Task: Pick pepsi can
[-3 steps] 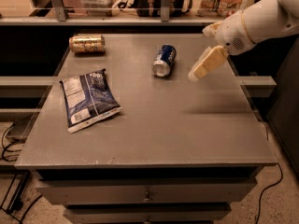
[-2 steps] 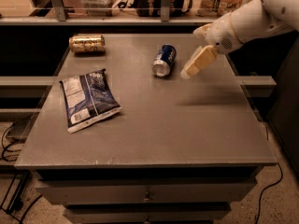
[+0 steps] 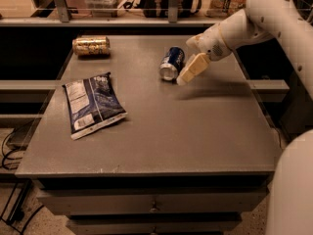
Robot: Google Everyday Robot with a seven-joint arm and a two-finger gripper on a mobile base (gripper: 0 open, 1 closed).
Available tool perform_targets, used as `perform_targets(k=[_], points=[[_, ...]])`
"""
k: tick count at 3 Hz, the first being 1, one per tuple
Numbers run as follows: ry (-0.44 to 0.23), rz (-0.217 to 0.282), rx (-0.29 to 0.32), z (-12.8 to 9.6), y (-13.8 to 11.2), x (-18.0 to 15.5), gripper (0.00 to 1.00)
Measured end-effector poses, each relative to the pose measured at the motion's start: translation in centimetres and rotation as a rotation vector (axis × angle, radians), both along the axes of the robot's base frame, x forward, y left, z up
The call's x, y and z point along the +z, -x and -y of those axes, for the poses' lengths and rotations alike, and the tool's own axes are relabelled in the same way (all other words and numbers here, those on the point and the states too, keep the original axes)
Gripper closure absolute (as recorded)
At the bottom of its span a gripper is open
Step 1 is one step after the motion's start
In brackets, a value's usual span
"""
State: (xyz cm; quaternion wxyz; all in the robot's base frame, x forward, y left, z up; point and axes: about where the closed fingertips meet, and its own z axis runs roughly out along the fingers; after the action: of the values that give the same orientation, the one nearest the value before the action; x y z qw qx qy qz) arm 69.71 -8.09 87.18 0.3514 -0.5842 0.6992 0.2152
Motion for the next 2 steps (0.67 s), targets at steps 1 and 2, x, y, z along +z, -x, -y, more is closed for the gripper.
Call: perform_targets(k=[1,2], points=[[0.001,0.004,0.009,-1.3,-1.9,-1.1,0.0],[-0.006,-0.002,0.004,-2.1,-3.5,-2.0,0.0]])
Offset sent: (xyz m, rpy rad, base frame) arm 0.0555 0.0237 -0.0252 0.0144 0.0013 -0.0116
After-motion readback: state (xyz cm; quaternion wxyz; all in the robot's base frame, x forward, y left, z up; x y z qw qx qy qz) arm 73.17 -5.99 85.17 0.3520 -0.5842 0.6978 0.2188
